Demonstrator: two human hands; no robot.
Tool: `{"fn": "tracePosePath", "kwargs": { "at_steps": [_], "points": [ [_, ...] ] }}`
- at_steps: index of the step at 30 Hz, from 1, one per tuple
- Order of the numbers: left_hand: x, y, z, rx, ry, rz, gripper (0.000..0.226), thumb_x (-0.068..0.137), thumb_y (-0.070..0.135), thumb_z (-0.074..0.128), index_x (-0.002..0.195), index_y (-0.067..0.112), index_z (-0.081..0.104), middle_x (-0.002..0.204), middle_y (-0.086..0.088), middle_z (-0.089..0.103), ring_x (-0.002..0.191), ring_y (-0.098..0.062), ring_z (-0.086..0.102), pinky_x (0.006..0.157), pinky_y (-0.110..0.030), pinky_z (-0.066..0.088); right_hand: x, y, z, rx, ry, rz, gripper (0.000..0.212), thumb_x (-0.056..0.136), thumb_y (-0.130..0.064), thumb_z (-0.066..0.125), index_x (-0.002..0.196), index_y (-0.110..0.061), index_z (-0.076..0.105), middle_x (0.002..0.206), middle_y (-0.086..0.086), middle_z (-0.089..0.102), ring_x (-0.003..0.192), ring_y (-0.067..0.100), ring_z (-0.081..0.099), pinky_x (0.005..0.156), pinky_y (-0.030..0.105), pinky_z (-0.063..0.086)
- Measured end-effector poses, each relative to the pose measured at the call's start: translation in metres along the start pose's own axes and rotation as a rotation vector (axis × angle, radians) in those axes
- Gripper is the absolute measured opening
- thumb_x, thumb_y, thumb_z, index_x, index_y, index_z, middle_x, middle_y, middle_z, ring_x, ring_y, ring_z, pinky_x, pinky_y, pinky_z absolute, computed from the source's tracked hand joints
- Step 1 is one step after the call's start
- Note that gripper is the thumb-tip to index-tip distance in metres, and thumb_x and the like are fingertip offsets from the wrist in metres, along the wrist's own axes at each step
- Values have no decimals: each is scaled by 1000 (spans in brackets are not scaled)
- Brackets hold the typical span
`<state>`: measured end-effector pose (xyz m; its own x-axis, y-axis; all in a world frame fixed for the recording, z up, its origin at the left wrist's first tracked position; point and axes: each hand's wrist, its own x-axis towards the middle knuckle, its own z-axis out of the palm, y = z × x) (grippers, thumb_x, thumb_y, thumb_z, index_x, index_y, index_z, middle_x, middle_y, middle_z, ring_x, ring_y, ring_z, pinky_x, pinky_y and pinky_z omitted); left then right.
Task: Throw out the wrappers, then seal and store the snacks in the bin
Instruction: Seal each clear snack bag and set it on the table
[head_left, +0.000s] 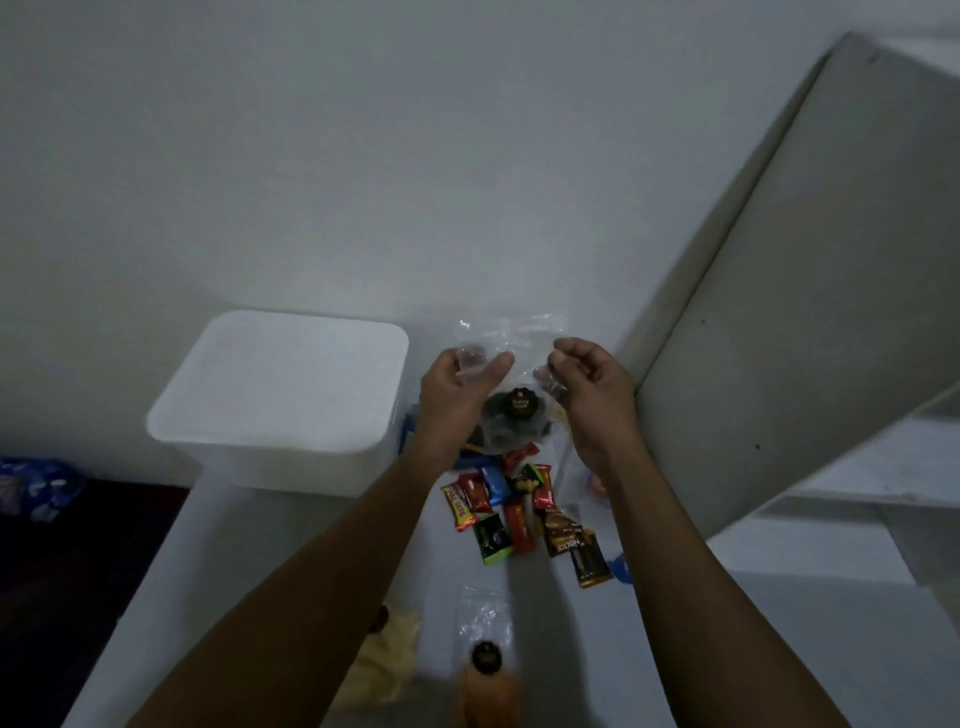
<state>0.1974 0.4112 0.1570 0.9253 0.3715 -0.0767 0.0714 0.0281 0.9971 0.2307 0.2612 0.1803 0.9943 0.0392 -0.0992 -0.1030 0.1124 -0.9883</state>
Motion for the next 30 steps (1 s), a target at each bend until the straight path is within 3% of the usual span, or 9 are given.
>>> {"fn": "tracePosePath", "kwargs": {
  "at_steps": [3, 5, 11, 18, 26, 30],
  "points": [
    [-12, 54, -16, -181, -51, 54, 30, 82, 27, 79, 107, 12, 70, 101, -2, 75, 95, -19, 72, 82, -32, 58, -29, -29, 14, -5, 22, -113, 13, 95, -8, 63, 104, -16, 70, 96, 8, 72, 80, 16, 71, 77, 30, 58],
    [-23, 83, -27, -261, -98, 89, 27, 84, 16, 77, 107, 4, 69, 96, -9, 76, 84, -25, 73, 79, -39, 59, -49, -48, 25, 9, 18, -185, 13, 94, -10, 65, 104, -16, 70, 99, 9, 72, 79, 19, 72, 77, 34, 60],
    [-71, 157, -52, -262, -192, 253, 19, 85, 13, 74, 102, 4, 70, 90, -11, 76, 76, -25, 72, 67, -36, 58, -107, -114, 51, 98, 48, -369, 16, 94, -17, 65, 106, -6, 69, 87, 7, 73, 74, 22, 71, 77, 42, 59],
    [-122, 217, -74, -256, -307, 384, 24, 84, 14, 75, 103, 1, 70, 92, -13, 75, 77, -24, 70, 68, -37, 57, -167, -169, 59, 193, 22, -477, 11, 97, -16, 62, 100, -7, 66, 85, 7, 67, 74, 19, 69, 72, 40, 58],
    [-154, 249, -96, -264, -338, 454, 24, 84, 16, 75, 103, 1, 70, 87, -9, 73, 75, -23, 68, 62, -33, 54, -207, -198, 74, 230, 5, -579, 13, 96, -13, 60, 99, -1, 66, 86, 5, 68, 78, 16, 68, 86, 50, 57],
    [-161, 255, -104, -268, -343, 460, 18, 83, 15, 76, 97, 4, 72, 83, -7, 72, 73, -22, 67, 61, -32, 55, -216, -201, 83, 246, 22, -627, 10, 96, -12, 60, 88, -13, 66, 81, 1, 68, 81, 18, 65, 91, 51, 54]
  ]
}}
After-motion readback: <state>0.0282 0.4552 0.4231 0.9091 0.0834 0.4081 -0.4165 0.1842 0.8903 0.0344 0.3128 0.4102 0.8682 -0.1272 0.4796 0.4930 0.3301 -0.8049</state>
